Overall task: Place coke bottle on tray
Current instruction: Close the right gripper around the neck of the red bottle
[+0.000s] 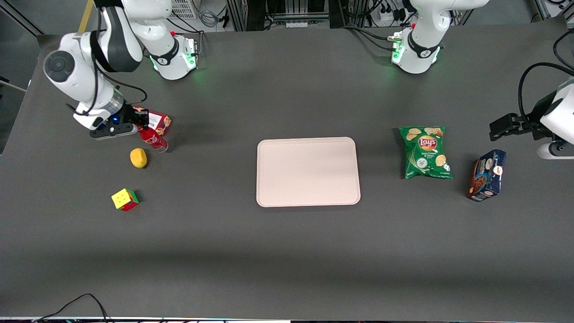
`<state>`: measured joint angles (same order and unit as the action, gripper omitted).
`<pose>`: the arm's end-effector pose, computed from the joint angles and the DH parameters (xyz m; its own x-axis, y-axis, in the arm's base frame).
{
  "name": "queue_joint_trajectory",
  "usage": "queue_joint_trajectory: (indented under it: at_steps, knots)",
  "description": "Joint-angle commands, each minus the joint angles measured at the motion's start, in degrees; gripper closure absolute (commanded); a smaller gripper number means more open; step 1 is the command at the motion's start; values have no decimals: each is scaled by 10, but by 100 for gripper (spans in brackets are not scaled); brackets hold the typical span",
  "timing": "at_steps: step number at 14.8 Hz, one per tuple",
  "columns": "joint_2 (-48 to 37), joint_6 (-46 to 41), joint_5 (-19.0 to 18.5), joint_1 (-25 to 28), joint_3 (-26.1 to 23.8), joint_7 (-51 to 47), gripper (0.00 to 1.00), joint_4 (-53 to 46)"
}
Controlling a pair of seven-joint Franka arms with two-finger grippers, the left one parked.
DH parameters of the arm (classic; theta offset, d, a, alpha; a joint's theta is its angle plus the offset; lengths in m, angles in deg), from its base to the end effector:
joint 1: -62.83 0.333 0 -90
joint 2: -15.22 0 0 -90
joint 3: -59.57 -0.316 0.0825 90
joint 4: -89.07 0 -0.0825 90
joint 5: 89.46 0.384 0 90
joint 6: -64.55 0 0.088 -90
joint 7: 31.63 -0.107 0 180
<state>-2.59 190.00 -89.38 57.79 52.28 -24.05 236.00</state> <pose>0.4126 0.0151 0.3674 0.9844 0.1613 -0.0707 0.1636 -0.9861 0.0287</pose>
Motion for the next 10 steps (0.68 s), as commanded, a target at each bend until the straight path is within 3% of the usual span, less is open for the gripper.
queue_joint_trajectory:
  at_steps: [1, 4, 10]
  knots:
    - [-16, -112, 26, 0, -25, -9, 100, -115]
    - [1, -145, 26, 0, -62, -48, 100, -194]
    - [138, -239, 26, 8, -153, -201, 100, -426]
